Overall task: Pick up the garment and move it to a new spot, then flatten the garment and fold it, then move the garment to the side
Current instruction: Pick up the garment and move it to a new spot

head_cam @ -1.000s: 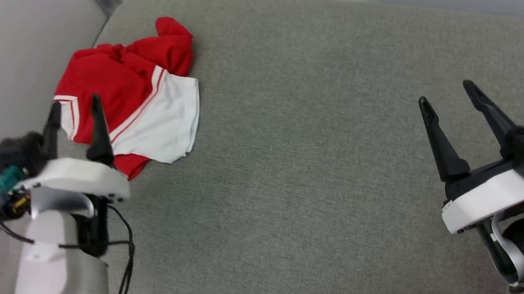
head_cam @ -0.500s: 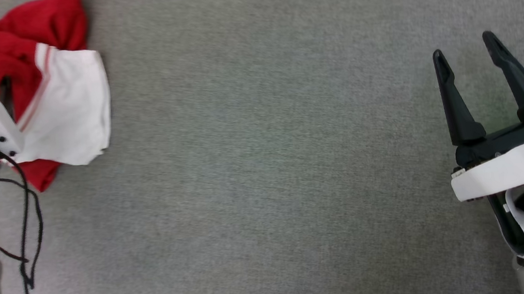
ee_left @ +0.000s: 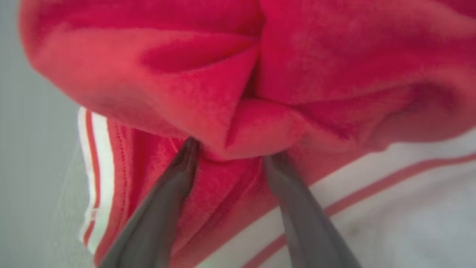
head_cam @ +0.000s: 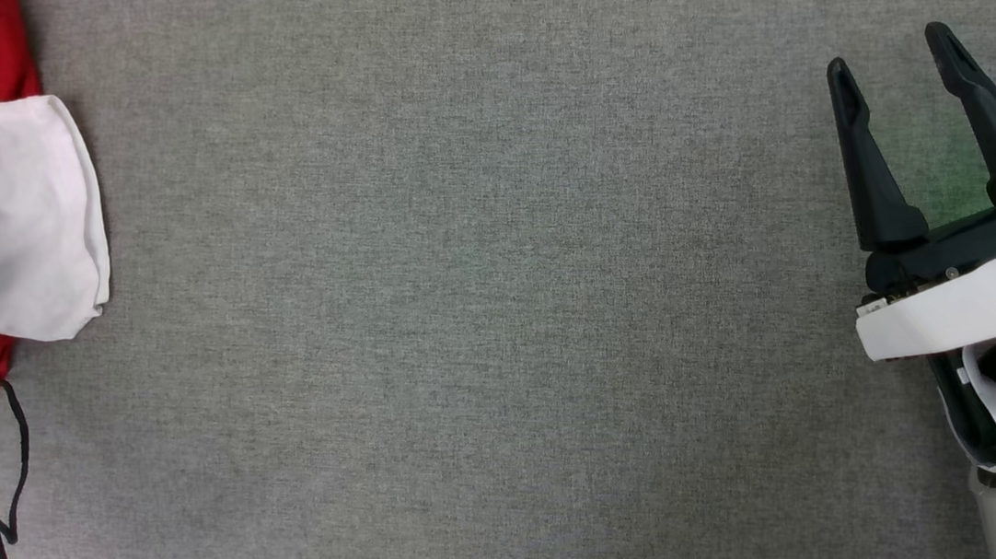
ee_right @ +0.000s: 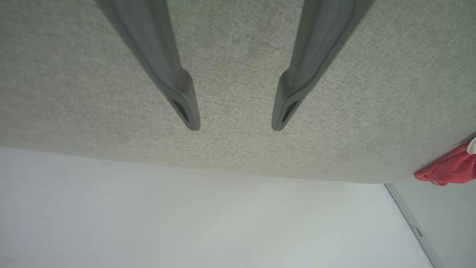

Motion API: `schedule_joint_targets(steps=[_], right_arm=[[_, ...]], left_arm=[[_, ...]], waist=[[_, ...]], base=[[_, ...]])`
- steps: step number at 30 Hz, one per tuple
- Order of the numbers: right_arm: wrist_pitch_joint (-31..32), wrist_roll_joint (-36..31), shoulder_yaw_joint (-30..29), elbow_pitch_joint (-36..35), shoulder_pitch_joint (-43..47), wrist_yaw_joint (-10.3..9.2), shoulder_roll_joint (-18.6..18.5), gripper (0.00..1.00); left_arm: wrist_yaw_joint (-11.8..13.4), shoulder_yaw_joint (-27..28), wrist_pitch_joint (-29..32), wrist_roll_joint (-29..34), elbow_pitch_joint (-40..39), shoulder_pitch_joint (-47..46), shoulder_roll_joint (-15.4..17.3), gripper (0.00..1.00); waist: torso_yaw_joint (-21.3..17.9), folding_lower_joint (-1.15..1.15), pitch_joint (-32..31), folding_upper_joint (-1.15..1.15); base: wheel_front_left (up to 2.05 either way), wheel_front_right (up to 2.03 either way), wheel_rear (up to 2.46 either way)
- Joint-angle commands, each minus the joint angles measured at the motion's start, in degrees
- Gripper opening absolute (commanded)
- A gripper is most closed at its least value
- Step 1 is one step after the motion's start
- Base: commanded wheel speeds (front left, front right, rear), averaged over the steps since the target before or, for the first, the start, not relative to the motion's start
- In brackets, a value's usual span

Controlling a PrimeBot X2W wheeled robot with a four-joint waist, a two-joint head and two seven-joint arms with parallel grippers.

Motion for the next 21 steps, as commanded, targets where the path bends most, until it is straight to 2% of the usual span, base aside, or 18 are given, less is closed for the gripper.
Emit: schedule_joint_targets(steps=[1, 8, 15, 21], right_arm=[[-0.1, 0.3, -0.1, -0.1, -1.0, -0.01, 0.2, 1.00], [0.1, 0.0, -1.0, 0.2, 0.1, -0.01, 0.4, 1.00], [-0.6, 0.4, -2.0, 1.1, 2.2, -0.01, 1.3, 1.00], [-1.4, 0.9, -3.3, 2.1, 4.6, -0.01, 2.3, 1.00]], left_arm=[[0.1, -1.0, 2.0, 0.1, 3.4, 3.6, -2.5, 0.00], [1.5, -0.8, -5.9, 0.7, -0.3, 1.9, -1.8, 0.00], [2.7, 0.0, -21.5, 1.3, -3.9, 0.2, -1.8, 0.00], [4.1, 1.1, -33.6, 0.9, -6.2, 1.4, -3.8, 0.00]], waist=[[0.1, -0.01, -0.3, 0.00], [1.1, -0.01, -2.9, 0.00], [2.1, -0.01, -8.5, 0.00], [2.2, -0.01, -14.0, 0.00]], base=[[0.00, 0.00, 0.00], [0.00, 0.00, 0.00], [0.00, 0.00, 0.00], [0.00, 0.00, 0.00]])
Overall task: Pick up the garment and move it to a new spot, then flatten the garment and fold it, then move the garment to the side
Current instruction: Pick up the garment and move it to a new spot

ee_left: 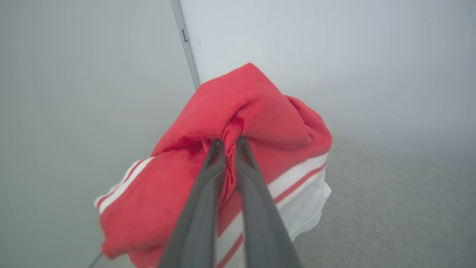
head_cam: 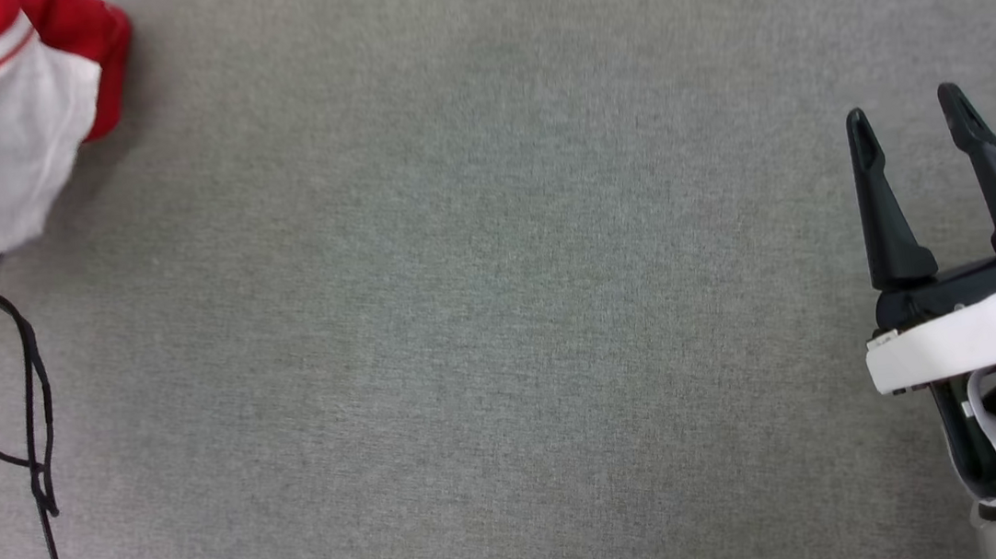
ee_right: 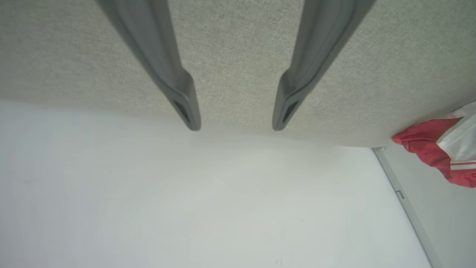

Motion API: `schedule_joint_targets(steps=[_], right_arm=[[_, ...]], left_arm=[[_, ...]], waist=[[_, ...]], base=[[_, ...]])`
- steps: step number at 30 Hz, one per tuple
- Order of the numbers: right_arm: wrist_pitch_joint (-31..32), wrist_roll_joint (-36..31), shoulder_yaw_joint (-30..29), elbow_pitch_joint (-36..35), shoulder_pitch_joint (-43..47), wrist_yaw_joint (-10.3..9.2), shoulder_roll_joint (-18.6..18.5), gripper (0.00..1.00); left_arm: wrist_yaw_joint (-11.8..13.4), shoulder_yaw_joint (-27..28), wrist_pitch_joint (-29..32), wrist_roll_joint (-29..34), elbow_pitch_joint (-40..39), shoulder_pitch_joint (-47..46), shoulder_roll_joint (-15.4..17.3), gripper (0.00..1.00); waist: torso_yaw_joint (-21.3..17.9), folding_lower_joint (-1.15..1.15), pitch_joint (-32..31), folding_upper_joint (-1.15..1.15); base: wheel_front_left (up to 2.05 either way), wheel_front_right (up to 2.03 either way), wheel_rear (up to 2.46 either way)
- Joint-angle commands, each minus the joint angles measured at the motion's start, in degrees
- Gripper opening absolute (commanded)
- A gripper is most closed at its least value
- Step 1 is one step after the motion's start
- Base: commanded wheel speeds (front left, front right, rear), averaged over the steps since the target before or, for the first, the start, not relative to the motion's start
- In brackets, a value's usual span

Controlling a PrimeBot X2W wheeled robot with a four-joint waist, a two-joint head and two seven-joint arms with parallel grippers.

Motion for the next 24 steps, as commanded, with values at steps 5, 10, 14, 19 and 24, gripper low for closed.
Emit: schedule_joint_targets(steps=[5, 10, 14, 19, 24], right_arm=[[-0.7, 1.0, -1.0, 0.9, 2.7, -0.02, 0.8, 1.00], [-0.9, 1.7, -1.4, 1.7, 4.9, -0.02, 1.0, 1.00], [-1.2, 2.8, -1.7, 2.2, 6.5, -0.01, 1.1, 1.00], [-1.3, 4.2, -1.8, 2.6, 8.4, -0.01, 1.1, 1.00], [-1.0, 5.1, -1.4, 3.5, 9.9, -0.01, 1.1, 1.00]], left_arm=[[0.7, 0.0, -9.2, 0.3, -3.9, 3.2, -2.5, 0.00], [2.0, 0.6, -11.9, 0.5, -10.0, 8.4, -5.3, 0.00], [2.1, 0.7, -12.3, 0.2, -16.0, 14.7, -8.2, 0.00], [3.0, -0.2, -12.4, 1.2, -23.5, 23.1, -11.1, 0.00], [2.7, -3.1, -12.2, 2.1, -29.8, 31.0, -14.1, 0.00]], waist=[[-0.1, 0.00, -6.5, 0.00], [-1.3, 0.00, -10.2, 0.00], [-2.6, 0.00, -12.6, 0.00], [-4.6, 0.00, -14.9, 0.00], [-6.6, 0.00, -17.3, 0.00]], base=[[0.00, 0.00, 0.00], [0.00, 0.00, 0.00], [0.00, 0.00, 0.00], [0.00, 0.00, 0.00], [0.00, 0.00, 0.00]])
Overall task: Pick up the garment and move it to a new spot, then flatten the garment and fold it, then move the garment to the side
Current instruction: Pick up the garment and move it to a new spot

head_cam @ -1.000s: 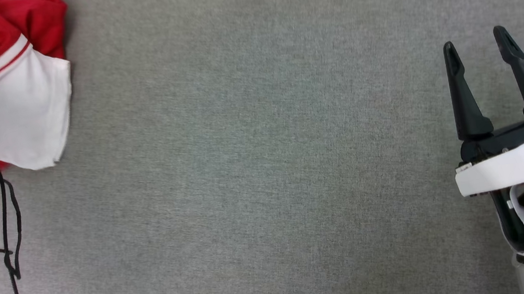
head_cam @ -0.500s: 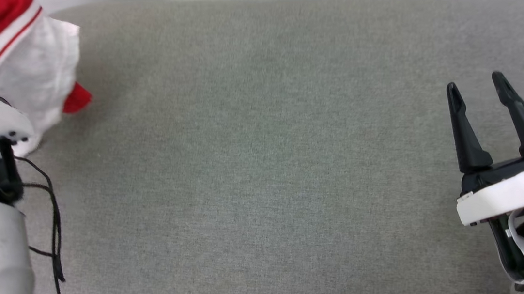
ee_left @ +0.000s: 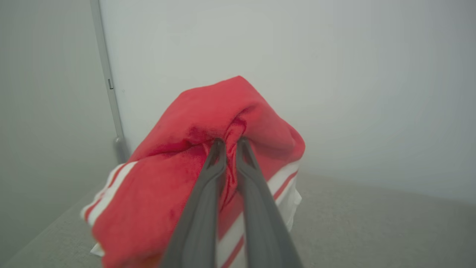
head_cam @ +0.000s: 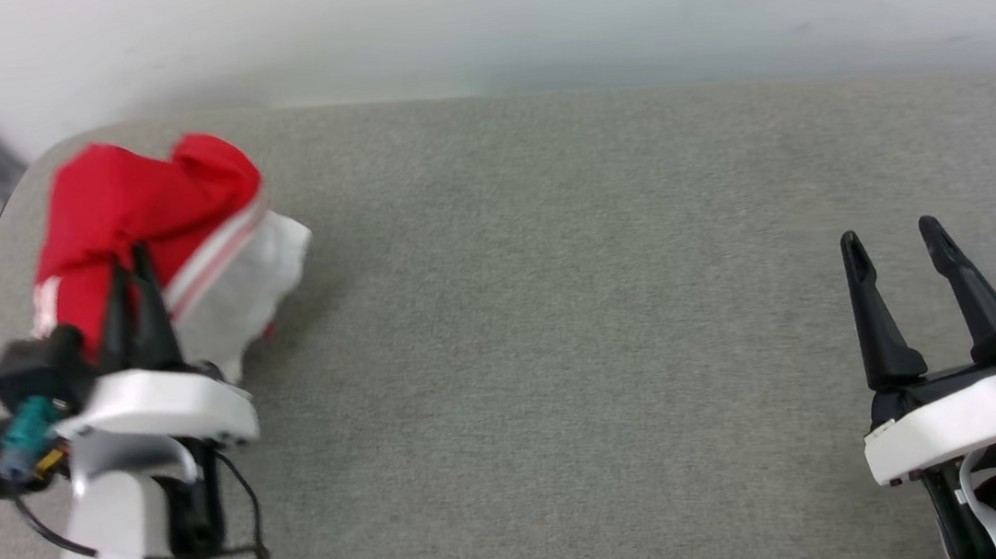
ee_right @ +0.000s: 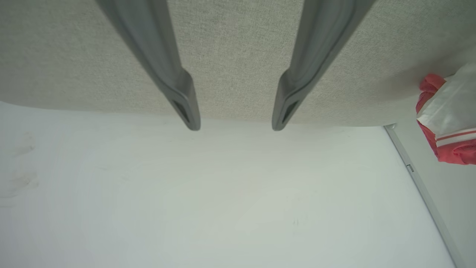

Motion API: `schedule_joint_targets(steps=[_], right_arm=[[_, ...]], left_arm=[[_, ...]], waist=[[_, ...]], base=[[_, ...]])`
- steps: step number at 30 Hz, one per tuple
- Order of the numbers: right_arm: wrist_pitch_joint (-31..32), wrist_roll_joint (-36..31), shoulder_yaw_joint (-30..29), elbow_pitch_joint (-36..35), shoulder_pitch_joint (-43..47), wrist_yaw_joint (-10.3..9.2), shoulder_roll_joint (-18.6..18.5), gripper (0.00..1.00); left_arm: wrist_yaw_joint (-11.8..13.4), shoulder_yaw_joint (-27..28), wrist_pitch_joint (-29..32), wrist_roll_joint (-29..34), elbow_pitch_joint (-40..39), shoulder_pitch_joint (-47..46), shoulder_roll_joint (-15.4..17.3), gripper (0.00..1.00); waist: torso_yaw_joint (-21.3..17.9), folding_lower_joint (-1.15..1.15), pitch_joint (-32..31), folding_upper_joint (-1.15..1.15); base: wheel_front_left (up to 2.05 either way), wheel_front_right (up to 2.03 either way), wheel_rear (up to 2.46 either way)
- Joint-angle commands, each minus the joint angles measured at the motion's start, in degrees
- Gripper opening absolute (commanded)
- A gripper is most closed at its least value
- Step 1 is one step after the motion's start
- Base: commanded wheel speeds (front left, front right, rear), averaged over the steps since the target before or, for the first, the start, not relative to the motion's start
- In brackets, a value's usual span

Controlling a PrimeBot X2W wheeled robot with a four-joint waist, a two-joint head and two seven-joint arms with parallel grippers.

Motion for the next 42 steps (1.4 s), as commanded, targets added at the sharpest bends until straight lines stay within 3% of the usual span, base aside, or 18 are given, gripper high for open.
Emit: schedule_joint_targets(steps=[1, 7, 15, 28, 29, 30, 31, 32, 42], right_arm=[[-0.1, 0.7, 0.2, 0.4, 0.8, -0.01, 0.2, 1.00], [-0.1, 1.5, 0.6, 1.3, 2.0, -0.01, 0.2, 1.00], [-0.6, 2.7, 1.8, 1.4, 2.2, 0.00, 0.1, 1.00], [-2.1, 4.4, 2.0, 2.4, 0.2, 0.00, 0.1, 1.00], [-2.2, 4.4, 2.0, 2.6, -0.1, 0.00, 0.1, 1.00], [-2.4, 4.4, 1.9, 2.6, -0.2, 0.00, 0.1, 1.00], [-2.4, 4.3, 1.8, 2.7, -0.3, 0.00, 0.1, 1.00], [-2.5, 4.2, 1.7, 2.8, -0.3, 0.00, 0.1, 1.00], [-0.8, 3.0, 1.0, 2.6, 1.2, 0.00, 0.1, 1.00]], left_arm=[[-0.1, -1.3, 0.2, 0.6, -2.0, 2.7, -1.1, 0.00], [-1.3, -6.8, 2.6, 1.1, -7.4, 8.7, -4.6, 0.00], [-3.9, -16.0, 4.8, 0.5, -10.4, 9.6, -8.1, 0.00], [-6.0, -32.1, 5.6, -0.6, -2.0, 7.6, -9.2, 0.00], [-6.1, -32.7, 5.5, -0.8, -0.9, 7.4, -9.2, 0.12], [-6.2, -33.4, 5.4, -1.0, -0.3, 7.0, -9.2, 0.39], [-6.2, -34.2, 5.1, -1.3, 0.2, 6.6, -9.2, 0.76], [-6.3, -34.9, 4.7, -1.1, 0.4, 6.3, -9.3, 1.00], [-4.1, -35.3, 0.1, -1.7, -4.4, 4.6, -9.2, 1.00]], waist=[[-1.7, 0.01, -1.7, 0.00], [-4.5, 0.01, -4.0, 0.00], [-9.6, 0.01, -4.2, 0.00], [-14.7, 0.01, 1.8, 0.00], [-14.8, 0.01, 2.0, 0.00], [-14.8, 0.01, 2.2, 0.00], [-14.7, 0.01, 2.3, 0.00], [-14.6, 0.01, 2.3, 0.00], [-11.1, 0.01, -1.2, 0.00]], base=[[0.00, 0.00, 0.00], [0.00, 0.00, 0.00], [0.00, 0.00, 0.00], [0.00, 0.00, 0.00], [0.00, 0.00, 0.00], [0.00, 0.00, 0.00], [0.00, 0.00, 0.00], [0.00, 0.00, 0.00], [0.00, 0.00, 0.00]])
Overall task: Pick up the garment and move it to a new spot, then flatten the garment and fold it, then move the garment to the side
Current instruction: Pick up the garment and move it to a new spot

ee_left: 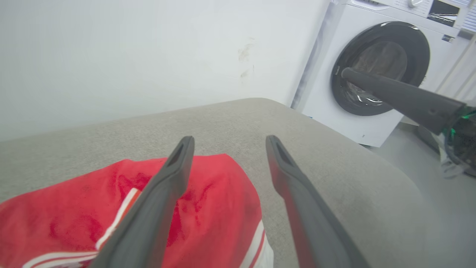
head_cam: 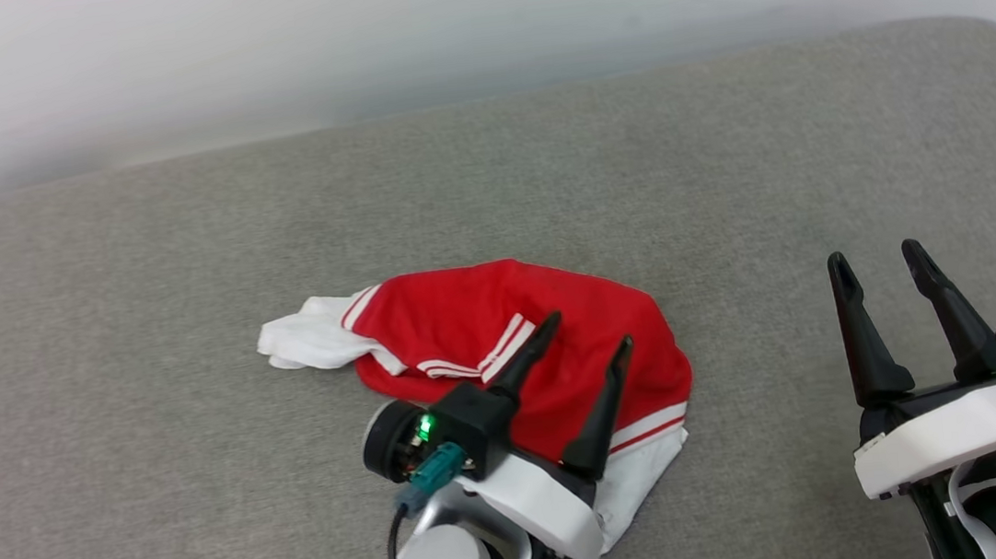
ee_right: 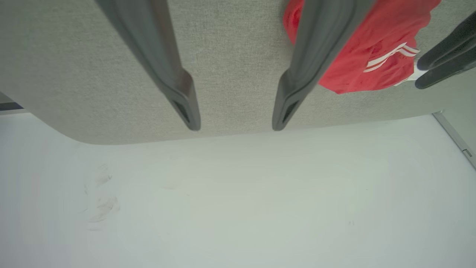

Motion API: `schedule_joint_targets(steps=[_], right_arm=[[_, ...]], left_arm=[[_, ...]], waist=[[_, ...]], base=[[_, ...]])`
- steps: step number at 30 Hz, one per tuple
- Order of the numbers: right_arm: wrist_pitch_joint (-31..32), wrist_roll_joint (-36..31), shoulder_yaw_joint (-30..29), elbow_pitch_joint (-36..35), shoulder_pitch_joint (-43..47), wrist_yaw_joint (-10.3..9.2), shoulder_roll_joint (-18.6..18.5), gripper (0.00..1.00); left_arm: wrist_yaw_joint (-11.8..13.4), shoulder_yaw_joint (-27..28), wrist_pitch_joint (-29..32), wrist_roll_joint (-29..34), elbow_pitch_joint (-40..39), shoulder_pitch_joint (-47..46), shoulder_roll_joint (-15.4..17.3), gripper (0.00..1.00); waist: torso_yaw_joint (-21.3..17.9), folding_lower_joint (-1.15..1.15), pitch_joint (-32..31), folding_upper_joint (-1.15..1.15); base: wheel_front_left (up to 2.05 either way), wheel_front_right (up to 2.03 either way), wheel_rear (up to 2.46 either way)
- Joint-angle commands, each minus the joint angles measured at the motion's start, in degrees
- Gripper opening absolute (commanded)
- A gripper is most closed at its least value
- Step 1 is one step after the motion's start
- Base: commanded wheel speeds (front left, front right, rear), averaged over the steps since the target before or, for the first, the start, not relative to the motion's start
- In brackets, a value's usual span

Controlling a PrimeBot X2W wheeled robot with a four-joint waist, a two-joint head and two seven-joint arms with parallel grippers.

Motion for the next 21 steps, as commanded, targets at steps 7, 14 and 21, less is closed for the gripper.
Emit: schedule_joint_targets(steps=[7, 14, 21], right_arm=[[1.8, -0.7, -0.3, -1.2, 2.2, 0.00, 0.1, 1.00], [2.6, -0.5, -0.6, -1.5, 4.0, 0.00, 0.1, 1.00], [3.3, -0.1, -1.0, -1.2, 6.5, 0.00, 0.1, 1.00]], left_arm=[[4.1, 6.0, -0.8, 0.2, -2.6, 1.5, 1.7, 1.00], [7.7, 13.2, -0.8, 0.5, -4.8, 5.1, 4.6, 1.00], [9.2, 18.8, -0.8, 0.6, -5.2, 10.9, 8.0, 1.00]], waist=[[3.6, 0.00, -2.9, 0.00], [4.8, 0.00, -4.7, 0.00], [5.0, 0.00, -7.1, 0.00]], base=[[0.00, 0.00, 0.00], [0.00, 0.00, 0.00], [0.00, 0.00, 0.00]])
